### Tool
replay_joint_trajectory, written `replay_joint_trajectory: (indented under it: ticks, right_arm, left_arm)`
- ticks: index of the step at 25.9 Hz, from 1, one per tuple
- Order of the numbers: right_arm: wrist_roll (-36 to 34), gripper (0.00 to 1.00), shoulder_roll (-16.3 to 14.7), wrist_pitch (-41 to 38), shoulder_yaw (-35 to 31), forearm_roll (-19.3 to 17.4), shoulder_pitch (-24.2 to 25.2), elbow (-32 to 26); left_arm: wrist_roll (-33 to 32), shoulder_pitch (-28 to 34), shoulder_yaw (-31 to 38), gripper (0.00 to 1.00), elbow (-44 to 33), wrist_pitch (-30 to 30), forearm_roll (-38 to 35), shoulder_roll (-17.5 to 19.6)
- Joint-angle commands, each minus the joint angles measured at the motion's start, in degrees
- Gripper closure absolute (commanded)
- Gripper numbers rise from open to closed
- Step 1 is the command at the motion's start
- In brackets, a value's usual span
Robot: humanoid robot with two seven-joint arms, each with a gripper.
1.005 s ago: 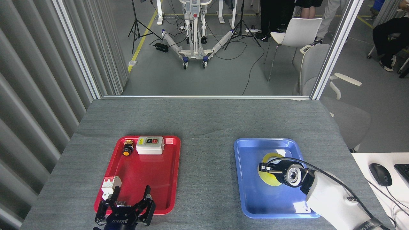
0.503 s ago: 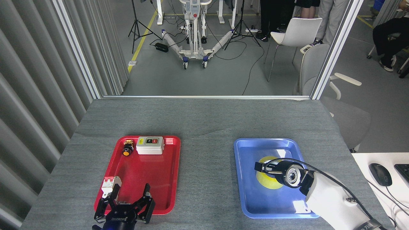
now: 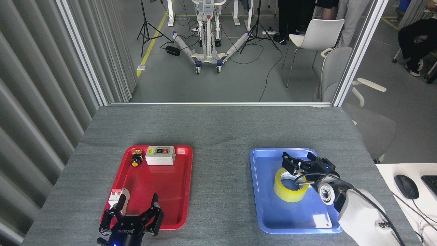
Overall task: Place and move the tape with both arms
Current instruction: 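Open the right gripper to release the tape and lift away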
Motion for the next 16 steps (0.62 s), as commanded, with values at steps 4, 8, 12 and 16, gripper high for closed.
replay_joint_trajectory:
  ticks: [4, 8, 12, 16]
  right_arm:
    - [-18.4, 0.01, 5.0, -7.2, -19.6, 27.5, 10.4, -3.7]
    - [-18.8, 0.01, 5.1, -5.4, -21.3, 27.8, 15.9, -12.1]
    - [-19.0, 0.0, 6.3, 2.8, -21.3, 28.1, 22.6, -19.6]
    - [-19.0, 0.0, 6.3, 4.6, -23.4, 27.7, 28.6, -25.0]
  left_arm:
    - [0.0, -0.5, 0.7, 0.0, 0.7, 0.0, 0.0, 0.1]
    - [0.0, -0.5, 1.6, 0.0, 1.5, 0.0, 0.0, 0.1]
    - [0.0, -0.3, 2.0, 0.0, 1.6, 0.0, 0.1, 0.5]
    - [0.1, -0.3, 2.6, 0.0, 2.1, -0.1, 0.1, 0.5]
